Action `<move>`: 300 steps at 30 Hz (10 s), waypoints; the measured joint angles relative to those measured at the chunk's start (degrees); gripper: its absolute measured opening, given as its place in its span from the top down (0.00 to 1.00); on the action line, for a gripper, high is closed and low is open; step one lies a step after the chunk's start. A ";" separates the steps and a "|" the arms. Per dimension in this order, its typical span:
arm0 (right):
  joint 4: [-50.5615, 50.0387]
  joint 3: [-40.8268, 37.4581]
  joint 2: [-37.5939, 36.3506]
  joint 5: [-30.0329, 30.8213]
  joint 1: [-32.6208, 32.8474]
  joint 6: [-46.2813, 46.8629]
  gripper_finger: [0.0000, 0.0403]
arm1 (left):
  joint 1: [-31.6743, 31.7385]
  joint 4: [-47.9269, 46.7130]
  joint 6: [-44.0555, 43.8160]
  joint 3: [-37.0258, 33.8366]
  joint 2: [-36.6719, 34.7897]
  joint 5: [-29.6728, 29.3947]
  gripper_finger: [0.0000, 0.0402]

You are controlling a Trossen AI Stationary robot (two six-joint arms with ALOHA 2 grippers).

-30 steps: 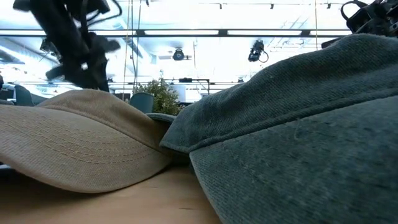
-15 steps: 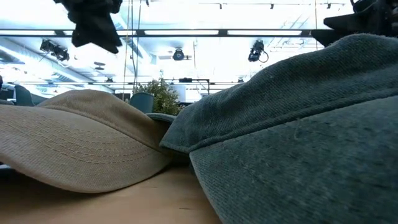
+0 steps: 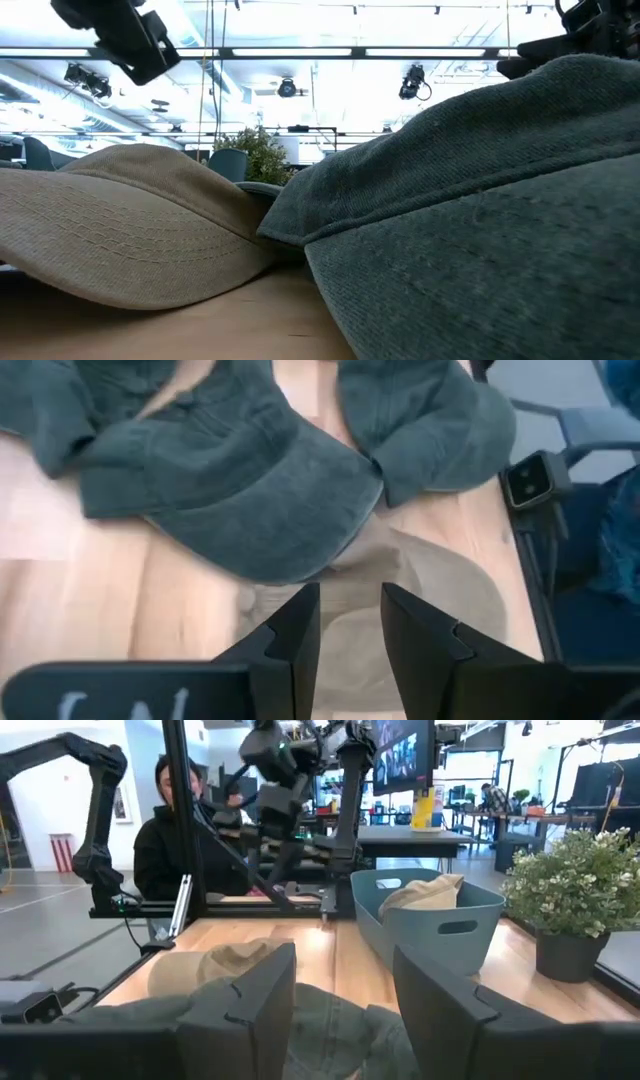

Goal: Pick & Place hat
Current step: Put the left brown cap into the blue bin, then put the brown cap into the blue bin

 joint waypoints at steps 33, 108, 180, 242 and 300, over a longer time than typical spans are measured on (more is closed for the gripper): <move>-17.87 32.07 45.24 -2.23 13.39 6.53 0.59 | -0.29 10.88 1.00 -0.04 9.17 -1.07 0.48; -16.91 37.46 65.59 -0.84 18.45 6.38 0.56 | -9.45 -44.58 -33.26 40.80 15.39 -23.67 0.98; -13.32 37.46 65.59 0.44 18.45 2.36 0.56 | 16.40 -29.70 -57.62 -2.50 12.80 -40.50 0.70; -44.20 37.44 68.08 0.35 57.16 82.46 0.56 | 5.61 -20.61 -39.46 8.24 12.80 -42.95 0.71; -34.45 54.00 71.23 13.70 24.12 -3.85 0.98 | 5.57 32.37 21.42 8.28 15.12 -4.16 0.71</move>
